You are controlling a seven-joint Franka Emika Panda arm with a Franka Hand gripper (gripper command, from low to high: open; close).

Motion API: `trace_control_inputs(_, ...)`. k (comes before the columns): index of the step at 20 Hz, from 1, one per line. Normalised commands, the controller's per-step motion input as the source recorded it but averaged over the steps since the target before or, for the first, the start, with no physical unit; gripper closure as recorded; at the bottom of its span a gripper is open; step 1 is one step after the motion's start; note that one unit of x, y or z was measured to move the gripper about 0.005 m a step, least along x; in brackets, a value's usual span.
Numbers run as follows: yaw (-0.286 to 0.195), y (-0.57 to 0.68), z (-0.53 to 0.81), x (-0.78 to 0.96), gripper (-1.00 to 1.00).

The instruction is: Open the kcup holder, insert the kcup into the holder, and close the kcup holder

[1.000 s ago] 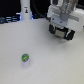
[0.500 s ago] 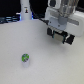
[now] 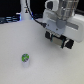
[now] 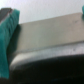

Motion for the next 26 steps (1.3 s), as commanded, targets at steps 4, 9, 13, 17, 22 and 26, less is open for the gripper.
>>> trace_control_inputs(4,-0.134,-0.24,0.27,0.32,-1.0)
trace_control_inputs(9,-0.131,-0.36,0.31,0.3,-1.0)
trace_control_inputs(13,-0.185,-0.6,0.3,0.17,-1.0)
trace_control_inputs(17,-0.206,-0.65,0.19,0.13,-1.0)
trace_control_inputs(22,-0.243,-0.56,0.15,0.05,-1.0)
trace_control_inputs(26,-0.274,-0.49,0.06,0.0,-1.0)
